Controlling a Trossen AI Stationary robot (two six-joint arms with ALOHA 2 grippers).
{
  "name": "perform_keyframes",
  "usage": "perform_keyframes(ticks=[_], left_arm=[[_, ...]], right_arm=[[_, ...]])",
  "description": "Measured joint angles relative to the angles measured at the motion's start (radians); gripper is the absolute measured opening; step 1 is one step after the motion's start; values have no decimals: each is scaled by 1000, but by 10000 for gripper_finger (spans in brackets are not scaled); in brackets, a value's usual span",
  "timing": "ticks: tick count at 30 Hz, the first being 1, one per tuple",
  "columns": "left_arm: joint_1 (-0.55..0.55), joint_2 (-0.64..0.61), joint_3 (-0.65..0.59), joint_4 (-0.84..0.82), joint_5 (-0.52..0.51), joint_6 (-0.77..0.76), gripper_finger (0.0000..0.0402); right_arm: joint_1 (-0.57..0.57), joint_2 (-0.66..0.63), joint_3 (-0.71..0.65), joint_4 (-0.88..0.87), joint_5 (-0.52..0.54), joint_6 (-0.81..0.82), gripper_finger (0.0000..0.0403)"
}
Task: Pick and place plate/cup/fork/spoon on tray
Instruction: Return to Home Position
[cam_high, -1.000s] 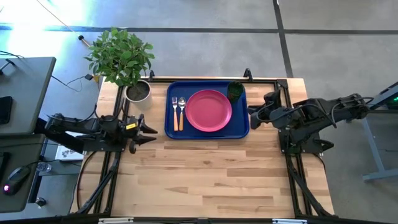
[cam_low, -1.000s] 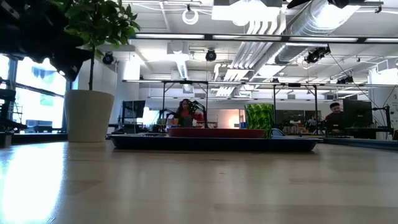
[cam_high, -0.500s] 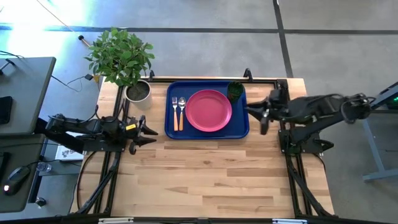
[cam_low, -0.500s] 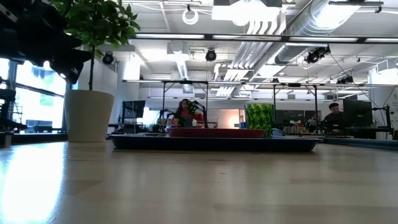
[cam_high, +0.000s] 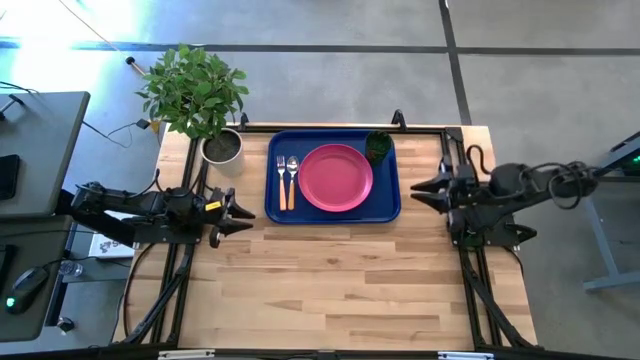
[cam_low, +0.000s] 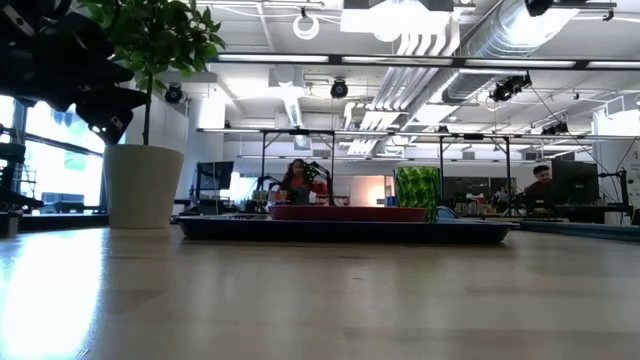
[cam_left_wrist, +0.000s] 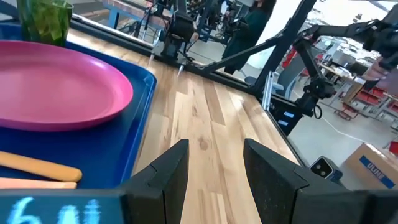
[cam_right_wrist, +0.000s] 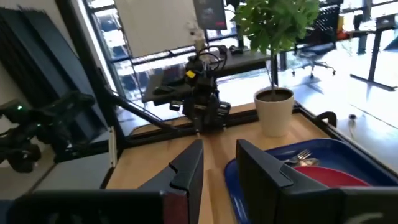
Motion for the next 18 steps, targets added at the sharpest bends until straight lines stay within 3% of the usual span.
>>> perform_keyframes(ticks=[3,10,18], left_arm=[[0,0,0,0,0,25,145],[0,0,0,0,0,106,145],[0,0,0,1,-1,108,145]], right_arm=[[0,-86,-110,51,-17,6,87],[0,-214,-330,155,-177,-47,87],[0,-290,-532,267,-180,-45,87]])
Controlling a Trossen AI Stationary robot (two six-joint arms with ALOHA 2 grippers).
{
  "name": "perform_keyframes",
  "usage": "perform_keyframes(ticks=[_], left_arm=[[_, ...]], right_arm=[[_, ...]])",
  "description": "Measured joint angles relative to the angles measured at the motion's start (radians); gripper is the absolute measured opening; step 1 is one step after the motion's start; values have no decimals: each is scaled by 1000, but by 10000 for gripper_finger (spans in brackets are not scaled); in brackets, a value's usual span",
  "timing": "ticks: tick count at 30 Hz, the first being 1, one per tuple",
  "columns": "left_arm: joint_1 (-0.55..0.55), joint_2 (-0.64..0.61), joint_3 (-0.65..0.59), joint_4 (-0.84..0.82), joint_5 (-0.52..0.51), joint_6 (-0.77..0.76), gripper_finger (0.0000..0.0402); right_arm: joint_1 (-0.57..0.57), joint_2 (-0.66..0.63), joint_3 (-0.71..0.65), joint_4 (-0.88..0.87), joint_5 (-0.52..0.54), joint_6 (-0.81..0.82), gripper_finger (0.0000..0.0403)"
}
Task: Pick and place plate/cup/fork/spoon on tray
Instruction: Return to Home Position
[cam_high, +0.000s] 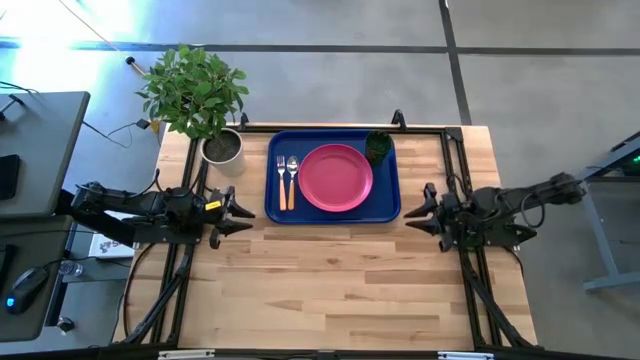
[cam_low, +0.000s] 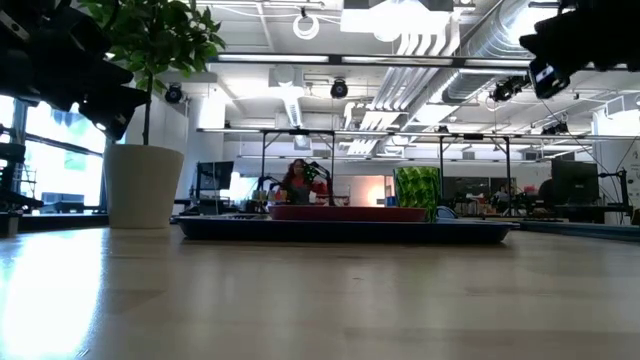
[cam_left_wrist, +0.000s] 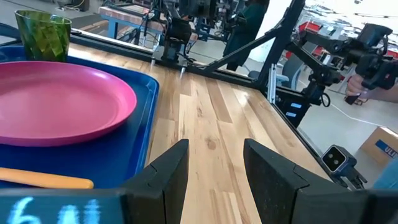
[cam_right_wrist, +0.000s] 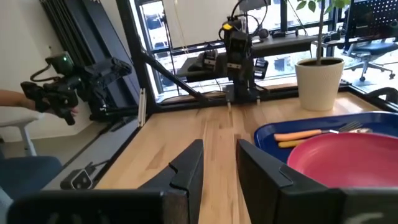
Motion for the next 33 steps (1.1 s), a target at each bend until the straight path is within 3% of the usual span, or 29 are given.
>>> perform_keyframes(ticks=[20,33], left_arm=[[0,0,0,2,-12,51,145],[0,0,0,2,-12,44,145]], right_arm=[[0,-31,-177,151,6,-1,87],[-1,-30,-176,142,68,22,87]])
